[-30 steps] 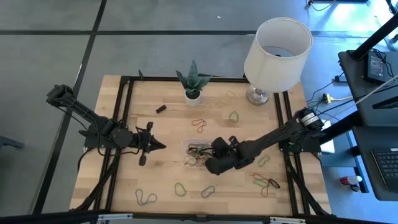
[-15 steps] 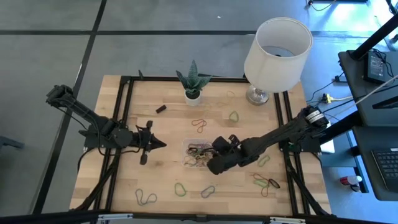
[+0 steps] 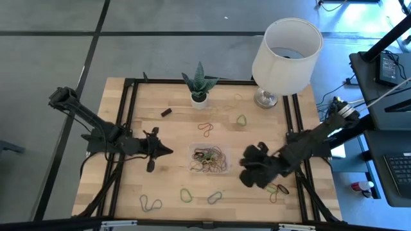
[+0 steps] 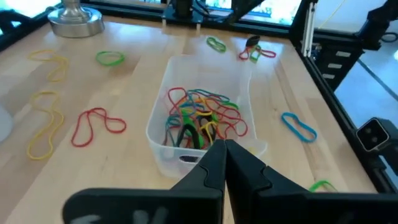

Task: Pick and place rubber bands into bin
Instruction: Put the left yellow rubber band into the transparent bin

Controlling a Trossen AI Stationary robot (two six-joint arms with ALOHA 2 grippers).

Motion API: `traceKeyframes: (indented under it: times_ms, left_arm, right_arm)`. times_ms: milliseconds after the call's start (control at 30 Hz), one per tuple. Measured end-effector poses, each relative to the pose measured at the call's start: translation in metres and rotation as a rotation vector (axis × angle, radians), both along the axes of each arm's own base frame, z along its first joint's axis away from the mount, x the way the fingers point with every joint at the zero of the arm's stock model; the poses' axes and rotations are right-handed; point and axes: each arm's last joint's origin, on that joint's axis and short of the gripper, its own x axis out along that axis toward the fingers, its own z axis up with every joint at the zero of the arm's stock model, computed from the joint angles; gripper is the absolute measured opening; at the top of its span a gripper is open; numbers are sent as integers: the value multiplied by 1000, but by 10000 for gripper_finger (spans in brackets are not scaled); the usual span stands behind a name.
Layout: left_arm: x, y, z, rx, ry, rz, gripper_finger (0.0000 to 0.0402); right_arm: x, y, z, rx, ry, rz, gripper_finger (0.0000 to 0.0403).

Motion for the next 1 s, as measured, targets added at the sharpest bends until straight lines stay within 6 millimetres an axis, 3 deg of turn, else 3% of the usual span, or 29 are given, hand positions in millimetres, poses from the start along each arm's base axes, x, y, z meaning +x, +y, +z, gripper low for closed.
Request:
traceKeyframes:
  times_ms: [267, 533, 700, 1000]
  left_arm:
    - [28, -7, 16, 81, 21, 56, 2]
    - [65, 17, 32, 66, 80, 193, 2]
    - [86, 48, 19, 69, 180, 215, 24]
    - [103, 125, -21, -32, 349, 472, 127]
  right_arm:
    - [-45, 6, -39, 105, 64, 3, 4]
    - [-49, 2, -56, 104, 88, 2, 21]
    - [-47, -4, -59, 120, 84, -60, 13]
    - [-44, -13, -62, 84, 75, -104, 10]
